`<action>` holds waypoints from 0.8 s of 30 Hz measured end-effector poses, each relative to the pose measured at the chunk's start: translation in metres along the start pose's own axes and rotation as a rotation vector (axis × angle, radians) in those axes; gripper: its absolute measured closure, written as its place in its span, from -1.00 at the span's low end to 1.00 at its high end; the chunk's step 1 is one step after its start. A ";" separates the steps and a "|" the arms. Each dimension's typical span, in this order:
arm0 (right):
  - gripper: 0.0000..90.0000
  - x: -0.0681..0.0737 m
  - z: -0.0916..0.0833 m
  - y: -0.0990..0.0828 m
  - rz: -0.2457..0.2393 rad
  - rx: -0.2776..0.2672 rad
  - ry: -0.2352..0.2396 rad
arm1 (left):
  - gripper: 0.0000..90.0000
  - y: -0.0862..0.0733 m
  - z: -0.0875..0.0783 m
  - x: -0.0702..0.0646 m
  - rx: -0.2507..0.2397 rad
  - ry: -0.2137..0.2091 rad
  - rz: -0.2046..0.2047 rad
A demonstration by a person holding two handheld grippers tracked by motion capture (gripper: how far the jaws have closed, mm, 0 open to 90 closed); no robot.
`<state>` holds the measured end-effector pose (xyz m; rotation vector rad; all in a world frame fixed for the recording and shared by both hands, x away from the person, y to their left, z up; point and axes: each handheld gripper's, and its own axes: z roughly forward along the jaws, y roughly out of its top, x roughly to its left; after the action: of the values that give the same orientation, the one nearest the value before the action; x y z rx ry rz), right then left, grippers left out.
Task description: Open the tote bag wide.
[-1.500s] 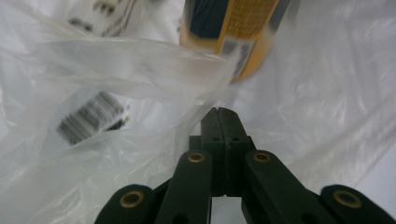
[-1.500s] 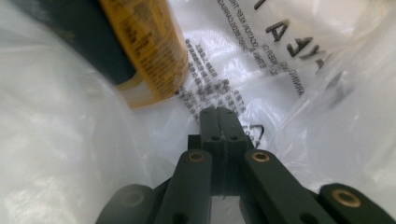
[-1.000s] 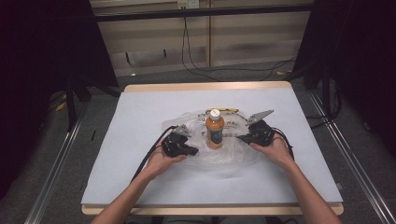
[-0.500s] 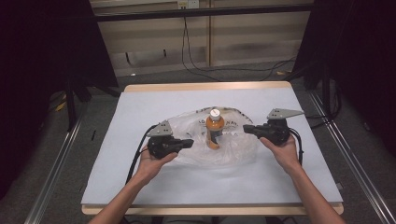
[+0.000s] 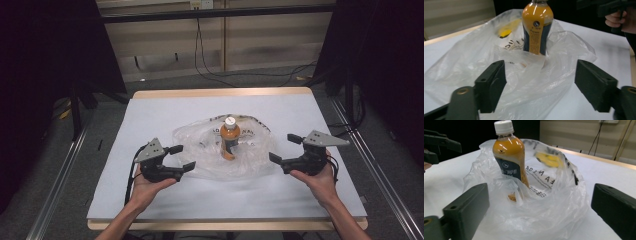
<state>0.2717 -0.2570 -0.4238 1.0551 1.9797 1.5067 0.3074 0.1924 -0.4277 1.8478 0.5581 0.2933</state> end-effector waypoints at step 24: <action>-0.94 0.012 -0.054 -0.044 0.029 -0.070 -0.187 | -0.93 -0.035 -0.049 0.001 -0.074 0.141 -0.047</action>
<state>0.2115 -0.2860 -0.4475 1.1551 1.7785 1.4256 0.2777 0.2420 -0.4439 1.7490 0.6779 0.4098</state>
